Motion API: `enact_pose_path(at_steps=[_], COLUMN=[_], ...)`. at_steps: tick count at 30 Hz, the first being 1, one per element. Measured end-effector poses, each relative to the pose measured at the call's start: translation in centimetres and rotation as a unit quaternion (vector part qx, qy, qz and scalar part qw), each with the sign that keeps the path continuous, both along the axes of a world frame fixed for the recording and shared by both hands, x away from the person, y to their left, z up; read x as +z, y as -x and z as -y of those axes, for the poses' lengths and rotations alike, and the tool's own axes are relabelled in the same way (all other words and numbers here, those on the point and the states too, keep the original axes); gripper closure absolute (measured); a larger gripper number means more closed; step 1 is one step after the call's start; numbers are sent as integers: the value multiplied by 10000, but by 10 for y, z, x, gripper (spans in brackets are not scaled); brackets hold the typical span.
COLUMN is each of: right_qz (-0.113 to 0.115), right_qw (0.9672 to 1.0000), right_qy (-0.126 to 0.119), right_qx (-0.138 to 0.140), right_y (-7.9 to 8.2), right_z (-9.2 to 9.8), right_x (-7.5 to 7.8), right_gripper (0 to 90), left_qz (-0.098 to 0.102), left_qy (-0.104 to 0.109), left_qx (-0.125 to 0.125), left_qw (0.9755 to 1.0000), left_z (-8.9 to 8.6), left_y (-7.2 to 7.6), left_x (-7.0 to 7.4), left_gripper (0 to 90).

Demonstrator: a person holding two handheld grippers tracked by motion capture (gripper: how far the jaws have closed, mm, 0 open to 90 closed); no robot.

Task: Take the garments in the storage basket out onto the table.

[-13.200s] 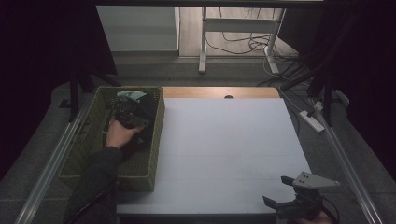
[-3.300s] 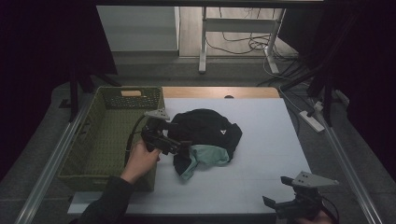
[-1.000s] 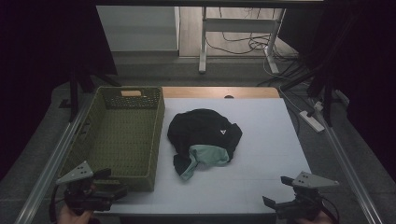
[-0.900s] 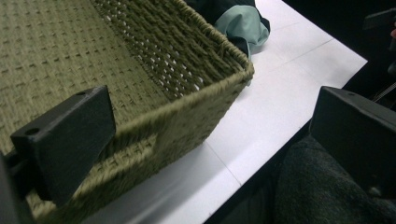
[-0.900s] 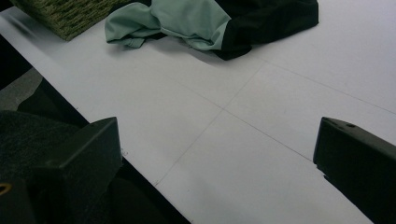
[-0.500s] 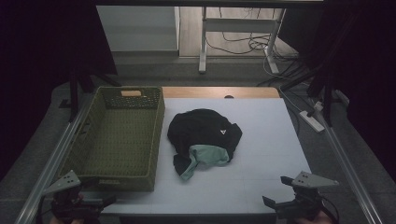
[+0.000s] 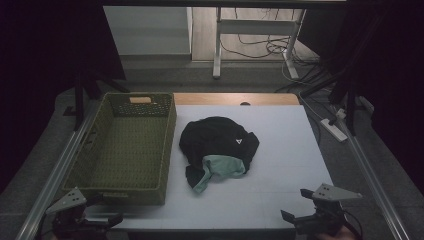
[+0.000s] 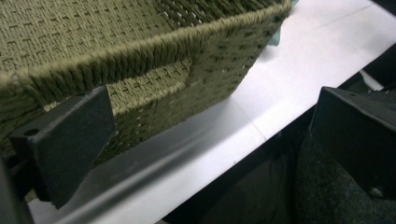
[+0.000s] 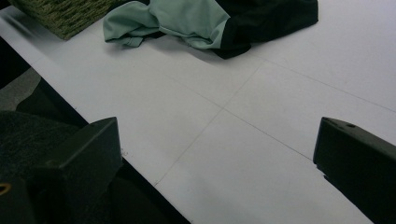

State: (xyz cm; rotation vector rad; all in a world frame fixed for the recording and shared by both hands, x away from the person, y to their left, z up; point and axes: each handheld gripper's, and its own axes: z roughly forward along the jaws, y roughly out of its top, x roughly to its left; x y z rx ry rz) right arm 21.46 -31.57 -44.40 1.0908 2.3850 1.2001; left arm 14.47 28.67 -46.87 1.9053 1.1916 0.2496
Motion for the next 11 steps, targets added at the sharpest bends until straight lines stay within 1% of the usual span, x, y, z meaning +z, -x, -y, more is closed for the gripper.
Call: enact_pose_path(at_steps=[2, 5, 8, 11], right_qz=[-5, -11, -16, -8], right_qw=[10000, 10000, 10000, 10000], right_qy=[6, 2, 15, 51], right_qx=[-3, -10, -7, -8], right_y=[0, 0, -1, -1], right_z=[0, 0, -1, -1], right_x=[0, 0, 0, -1], right_gripper=[11, 11, 11, 12], left_qz=[-46, -98, -124, -137], left_qy=[-111, -200, -192, -122], left_qx=[-49, -98, -102, -103], left_qw=[9999, 9997, 9997, 9998], left_z=[1, 2, 2, 2], left_y=[1, 2, 1, 0], left_x=[0, -1, -1, -1], left_gripper=[0, 0, 0, 0])
